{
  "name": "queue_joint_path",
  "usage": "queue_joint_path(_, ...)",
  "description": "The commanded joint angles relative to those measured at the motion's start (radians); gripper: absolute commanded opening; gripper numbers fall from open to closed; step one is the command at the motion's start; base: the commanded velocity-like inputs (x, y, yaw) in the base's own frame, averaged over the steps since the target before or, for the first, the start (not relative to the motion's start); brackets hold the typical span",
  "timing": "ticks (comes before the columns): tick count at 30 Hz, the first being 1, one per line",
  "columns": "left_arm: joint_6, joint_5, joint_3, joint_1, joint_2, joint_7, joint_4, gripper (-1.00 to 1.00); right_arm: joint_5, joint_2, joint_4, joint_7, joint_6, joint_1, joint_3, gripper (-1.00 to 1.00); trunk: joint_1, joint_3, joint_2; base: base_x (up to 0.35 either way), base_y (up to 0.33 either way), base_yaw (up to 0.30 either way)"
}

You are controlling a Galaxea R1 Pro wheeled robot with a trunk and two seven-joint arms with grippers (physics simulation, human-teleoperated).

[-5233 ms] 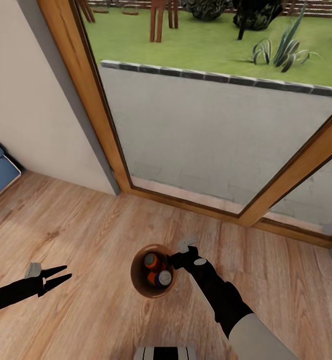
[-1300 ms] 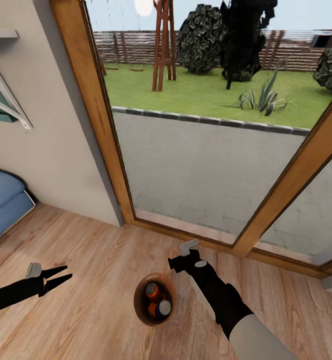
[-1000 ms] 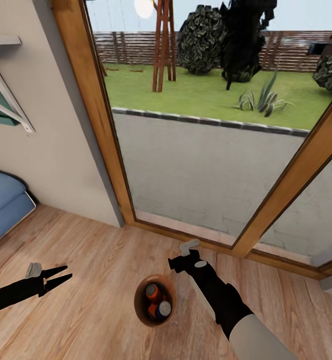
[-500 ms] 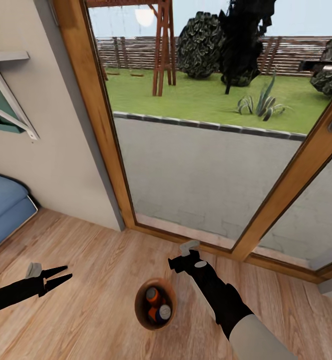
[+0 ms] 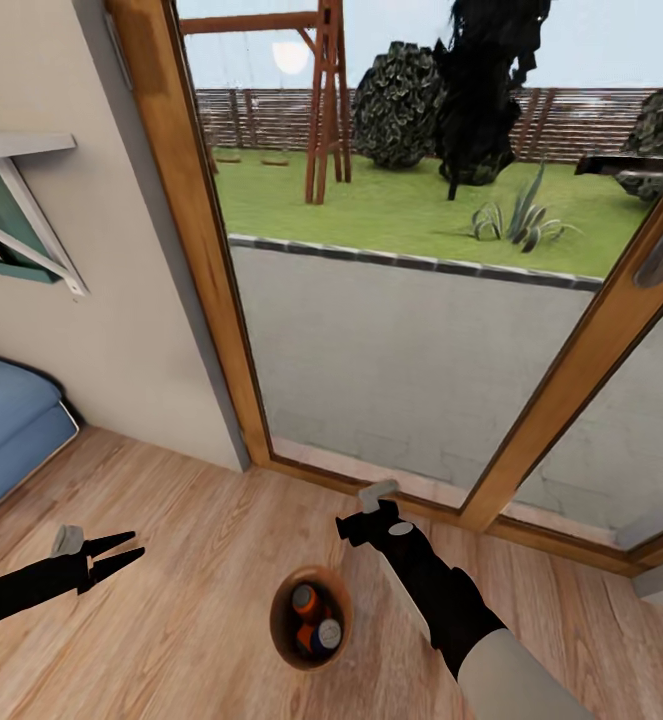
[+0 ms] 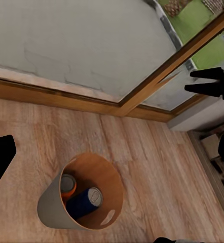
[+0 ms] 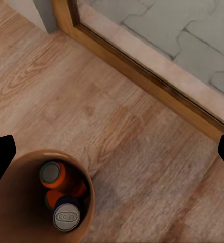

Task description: Put the three can of soda from the living room inside the tash can in the kitchen.

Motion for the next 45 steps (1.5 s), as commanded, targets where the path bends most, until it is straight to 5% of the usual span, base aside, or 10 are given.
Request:
queue_joint_path(1,0.000,0.000,0.000,0.000,0.000,0.000,0.000,1.00,0.000,0.000,0.000,0.000,0.000,0.000,0.000,1.00,-0.004,0.005,0.007,0.000,0.000,0.000)
queue_joint_path(14,0.000,0.000,0.000,0.000,-0.001,0.000,0.000,1.00,0.000,0.000,0.001,0.000,0.000,0.000,0.000,1.00,-0.054,0.067,0.098,0.000,0.000,0.000)
queue_joint_path(45,-0.001,0.000,0.001,0.000,-0.001,0.000,0.000,1.00,0.002,0.000,0.001,0.000,-0.001,0.000,0.000,1.00,-0.054,0.119,0.098,0.000,0.000,0.000)
